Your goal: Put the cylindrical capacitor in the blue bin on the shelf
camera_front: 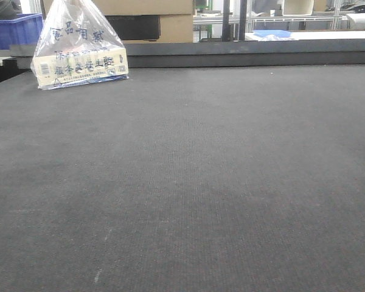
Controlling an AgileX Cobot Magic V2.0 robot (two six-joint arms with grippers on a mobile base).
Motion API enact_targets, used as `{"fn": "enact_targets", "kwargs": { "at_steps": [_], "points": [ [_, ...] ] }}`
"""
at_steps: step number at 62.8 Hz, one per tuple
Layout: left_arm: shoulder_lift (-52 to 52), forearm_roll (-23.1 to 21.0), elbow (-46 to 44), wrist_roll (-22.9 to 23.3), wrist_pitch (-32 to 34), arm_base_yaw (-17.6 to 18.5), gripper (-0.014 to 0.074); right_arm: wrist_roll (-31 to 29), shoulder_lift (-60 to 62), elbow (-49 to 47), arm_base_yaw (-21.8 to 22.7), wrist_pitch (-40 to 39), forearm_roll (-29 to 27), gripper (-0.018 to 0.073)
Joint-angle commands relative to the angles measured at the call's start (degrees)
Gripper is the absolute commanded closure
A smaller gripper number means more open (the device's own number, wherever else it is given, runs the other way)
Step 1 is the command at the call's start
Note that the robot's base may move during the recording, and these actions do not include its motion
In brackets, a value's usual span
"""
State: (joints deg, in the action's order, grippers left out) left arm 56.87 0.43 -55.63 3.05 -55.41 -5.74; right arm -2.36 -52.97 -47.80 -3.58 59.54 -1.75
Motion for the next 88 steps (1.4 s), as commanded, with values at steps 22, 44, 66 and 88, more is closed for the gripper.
{"fn": "enact_targets", "kwargs": {
  "at_steps": [22,44,66,88],
  "points": [
    [11.56,-0.74,-2.39,0.18,-0.30,0.17,0.0707,2.99,-14.20,-2.77,-0.07,-0.77,8.14,0.0721],
    [11.96,-0.74,-2.39,0.18,-0.20,0.17,0.0707,2.99,-21.84,-2.77,0.06,-3.93,2.82,0.0198],
    [11.94,-1.62,-2.39,0.18,-0.79,0.17,0.0707,2.87,-26.11,-2.77,3.85,-5.89,0.87,0.0043],
    [11.94,-1.74,-2.39,0.18,-0.79,0.17,0.0707,0.72,-29.86,-2.77,5.81,-8.88,-1.63,0.0043]
  ]
}}
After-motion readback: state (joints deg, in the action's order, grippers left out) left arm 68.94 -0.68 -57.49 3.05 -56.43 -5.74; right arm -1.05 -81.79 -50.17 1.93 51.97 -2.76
